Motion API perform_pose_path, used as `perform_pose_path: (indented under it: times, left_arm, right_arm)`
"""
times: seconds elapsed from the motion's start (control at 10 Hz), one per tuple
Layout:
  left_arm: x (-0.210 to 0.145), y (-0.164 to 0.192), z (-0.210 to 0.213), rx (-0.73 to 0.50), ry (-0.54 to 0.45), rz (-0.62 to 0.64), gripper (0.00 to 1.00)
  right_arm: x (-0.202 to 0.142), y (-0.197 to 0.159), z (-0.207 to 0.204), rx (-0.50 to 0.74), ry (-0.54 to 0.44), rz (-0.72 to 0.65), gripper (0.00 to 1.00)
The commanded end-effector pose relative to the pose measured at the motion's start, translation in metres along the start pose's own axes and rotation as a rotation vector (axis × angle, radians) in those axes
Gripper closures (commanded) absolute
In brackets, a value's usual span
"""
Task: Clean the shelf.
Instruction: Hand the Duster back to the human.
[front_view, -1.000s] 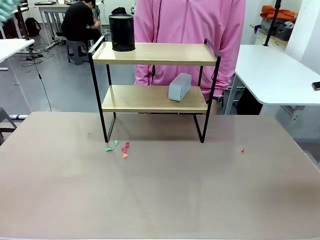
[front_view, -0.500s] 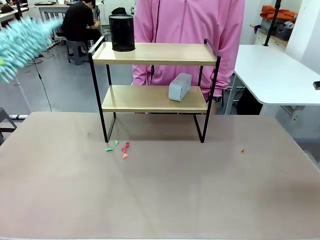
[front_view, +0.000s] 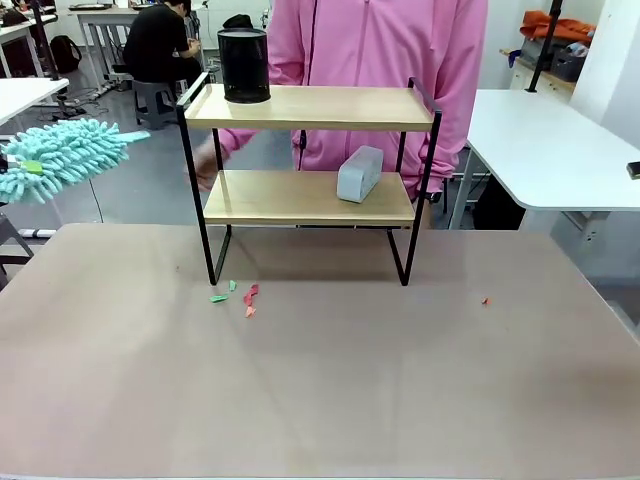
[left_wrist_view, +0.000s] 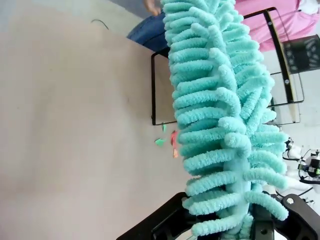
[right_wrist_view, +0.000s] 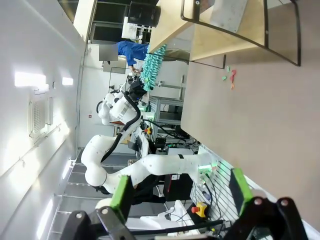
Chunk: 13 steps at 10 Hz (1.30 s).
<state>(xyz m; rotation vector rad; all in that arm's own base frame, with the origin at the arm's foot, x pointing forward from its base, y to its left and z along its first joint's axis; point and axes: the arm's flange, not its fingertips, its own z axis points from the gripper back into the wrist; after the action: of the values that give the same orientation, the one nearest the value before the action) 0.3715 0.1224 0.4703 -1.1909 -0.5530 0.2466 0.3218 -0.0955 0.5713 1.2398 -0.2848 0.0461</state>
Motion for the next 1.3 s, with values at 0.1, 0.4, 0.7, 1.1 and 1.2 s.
perform_pose_path:
  times: [0.1, 0.4, 0.7, 1.1, 1.2]
  left_arm:
    - [-0.0038, -0.0075, 0.0037, -0.025, -0.025, -0.047, 0.92]
    - [-0.0038, -0.0075, 0.0037, -0.025, -0.025, -0.047, 0.92]
    - [-0.0038, -0.0075, 0.0037, -0.025, -0.025, -0.047, 0.92]
    - [-0.002, -0.0102, 0.0045, -0.019, 0.022, -0.042, 0.18]
    - [-0.0036, -0.0132, 0.008, -0.028, 0.016, -0.047, 0.0]
  right_arm:
    - [0.0015, -0.0002, 0.0035, 0.005, 0.008, 0.02, 0.0]
    - [0.0015, -0.0002, 0.0035, 0.005, 0.008, 0.02, 0.0]
    - [0.0015, -0.0002, 0.0035, 0.005, 0.008, 0.02, 0.0]
    - [0.0015, -0.0002, 0.0035, 0.005, 0.008, 0.02, 0.0]
    - [0.0015, -0.0002, 0.0035, 0.005, 0.008, 0.02, 0.0]
